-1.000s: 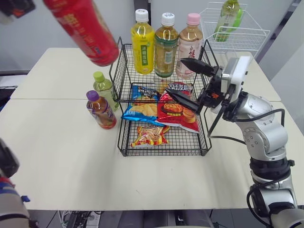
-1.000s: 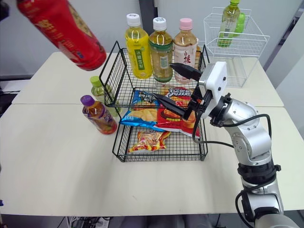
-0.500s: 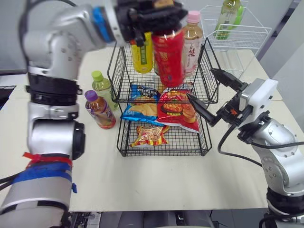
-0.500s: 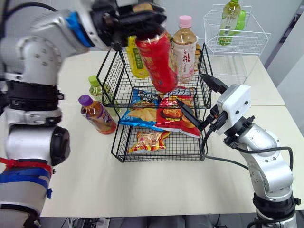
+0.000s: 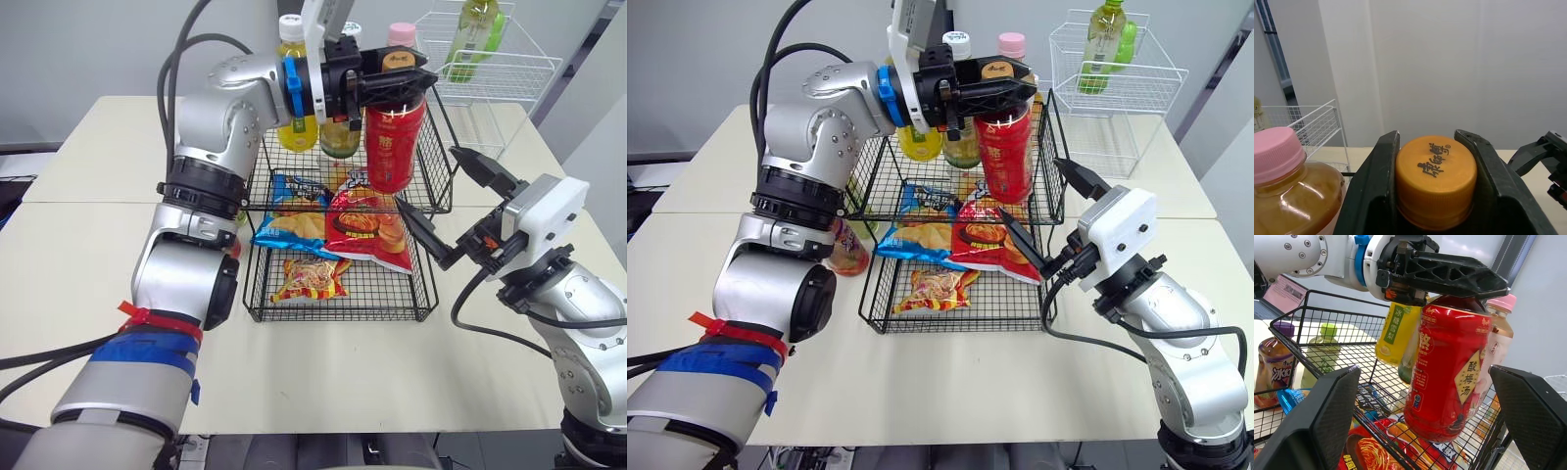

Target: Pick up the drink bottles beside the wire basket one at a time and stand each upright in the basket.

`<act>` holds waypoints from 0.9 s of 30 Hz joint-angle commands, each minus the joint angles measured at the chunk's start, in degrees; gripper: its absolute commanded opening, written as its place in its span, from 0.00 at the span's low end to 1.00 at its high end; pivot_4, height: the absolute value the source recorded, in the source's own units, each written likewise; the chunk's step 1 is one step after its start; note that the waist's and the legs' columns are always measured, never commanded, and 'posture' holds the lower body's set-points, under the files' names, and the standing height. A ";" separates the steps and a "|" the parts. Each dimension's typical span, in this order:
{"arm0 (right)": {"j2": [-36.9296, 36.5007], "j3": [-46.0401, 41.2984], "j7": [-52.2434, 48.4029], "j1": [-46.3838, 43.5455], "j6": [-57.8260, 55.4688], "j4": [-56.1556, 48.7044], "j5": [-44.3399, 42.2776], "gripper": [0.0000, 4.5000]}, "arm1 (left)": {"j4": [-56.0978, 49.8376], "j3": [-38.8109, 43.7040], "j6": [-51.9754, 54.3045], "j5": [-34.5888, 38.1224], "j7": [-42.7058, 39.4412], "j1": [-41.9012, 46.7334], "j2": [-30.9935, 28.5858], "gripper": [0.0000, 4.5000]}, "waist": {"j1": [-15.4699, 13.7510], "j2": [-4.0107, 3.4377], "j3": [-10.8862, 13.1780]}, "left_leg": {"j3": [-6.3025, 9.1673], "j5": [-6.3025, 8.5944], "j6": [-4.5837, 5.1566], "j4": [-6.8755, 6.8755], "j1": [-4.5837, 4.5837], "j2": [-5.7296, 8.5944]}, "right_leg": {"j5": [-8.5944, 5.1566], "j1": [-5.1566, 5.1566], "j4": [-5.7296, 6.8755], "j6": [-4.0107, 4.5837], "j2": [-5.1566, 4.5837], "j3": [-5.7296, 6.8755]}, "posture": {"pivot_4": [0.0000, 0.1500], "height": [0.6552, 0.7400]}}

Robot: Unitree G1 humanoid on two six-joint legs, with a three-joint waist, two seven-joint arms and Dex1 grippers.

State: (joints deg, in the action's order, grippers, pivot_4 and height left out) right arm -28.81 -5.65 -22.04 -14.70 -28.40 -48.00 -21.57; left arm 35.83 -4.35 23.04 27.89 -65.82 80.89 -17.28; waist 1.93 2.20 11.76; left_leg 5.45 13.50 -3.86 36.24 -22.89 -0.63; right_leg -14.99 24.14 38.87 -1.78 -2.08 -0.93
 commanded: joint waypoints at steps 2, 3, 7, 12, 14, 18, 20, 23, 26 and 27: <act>0.15 -0.73 0.96 -0.87 -0.12 -2.68 -0.83 1.00 | -0.78 2.88 -2.40 -0.11 -0.52 3.52 0.78 0.56 | 0.02 0.00 0.00 | 0.00 0.00 0.00 0.01 0.00 0.00 | 0.00 0.00 0.00 0.00 0.00 0.00 | 1.00 1.00; 0.32 -0.44 1.04 -1.06 -0.22 -2.67 -0.94 1.00 | -0.77 3.09 -2.40 -0.11 -0.49 3.57 0.82 0.64 | 0.02 0.00 0.00 | 0.01 0.00 0.00 0.01 0.00 0.00 | 0.00 0.00 0.00 0.00 0.00 0.00 | 1.00 1.00; 0.68 0.66 1.06 -1.62 -0.49 -2.59 -1.17 1.00 | -1.38 4.45 -1.69 0.07 0.00 3.58 0.76 0.92 | 0.02 -0.01 -0.01 | 0.01 0.00 0.00 0.02 0.05 0.00 | 0.00 -0.04 0.02 0.00 0.00 0.01 | 1.00 1.00; 0.33 0.63 0.23 -2.37 -0.19 -1.56 -1.67 1.00 | -4.55 6.61 0.10 1.49 -0.06 2.41 -0.39 1.00 | 0.02 -0.02 -0.01 | 0.03 0.00 0.00 0.10 0.04 0.00 | 0.00 -0.07 0.05 0.00 0.00 0.02 | 1.00 1.00; 0.17 0.69 -0.42 -3.04 -0.10 -0.94 -2.13 1.00 | -7.54 7.86 2.36 2.82 -0.06 1.26 -1.54 1.00 | 0.04 -0.02 -0.02 | 0.04 0.00 0.00 0.11 0.04 0.00 | 0.00 -0.07 0.06 0.00 0.00 0.02 | 1.00 1.00; -0.11 0.90 -2.20 -4.76 0.06 0.70 -3.79 1.00 | -15.42 9.95 8.14 4.82 1.48 -2.52 -5.58 1.00 | 0.44 -0.05 -0.03 | 0.02 0.00 0.00 0.11 0.07 -0.01 | 0.00 -0.07 0.10 0.00 0.00 -0.01 | 1.00 1.00; 0.26 1.43 -3.11 -6.17 0.41 2.30 -4.45 1.00 | -19.91 10.72 9.48 4.12 3.90 -5.54 -8.34 1.00 | 0.63 -0.06 -0.04 | 0.04 0.00 0.00 0.12 0.09 -0.02 | 0.01 -0.07 0.12 0.00 0.01 0.00 | 1.00 1.00; 0.65 2.21 -5.18 -7.95 0.69 4.17 -6.41 1.00 | -25.49 12.80 12.78 5.01 8.16 -8.76 -11.32 1.00 | 0.79 -0.06 -0.04 | 0.09 -0.01 -0.01 0.16 0.10 -0.04 | 0.01 -0.09 0.16 0.01 0.01 0.02 | 1.00 1.00; 1.13 4.05 -8.99 -11.18 1.36 7.74 -8.45 1.00 | -32.00 17.42 16.81 5.68 13.07 -13.80 -16.94 1.00 | 0.90 -0.06 -0.04 | 0.11 0.00 0.00 0.29 0.05 -0.04 | 0.01 -0.09 0.16 0.01 0.01 0.04 | 1.00 1.00; 1.10 4.18 -9.93 -11.68 1.63 8.57 -8.84 1.00 | -33.52 18.17 17.65 5.90 14.23 -14.96 -17.99 1.00 | 1.06 -0.07 -0.04 | 0.09 0.00 0.00 0.30 0.06 -0.04 | 0.02 -0.10 0.16 0.00 0.01 0.02 | 1.00 1.00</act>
State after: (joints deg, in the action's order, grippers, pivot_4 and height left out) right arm -27.81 -1.22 -30.27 -25.23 -28.63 -39.50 -28.95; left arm 6.40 10.86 39.48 32.64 -53.86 65.92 -33.58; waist 2.99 2.13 11.72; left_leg 5.54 13.49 -3.86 36.55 -22.82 -0.68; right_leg -14.97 24.05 39.03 -1.78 -2.07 -0.91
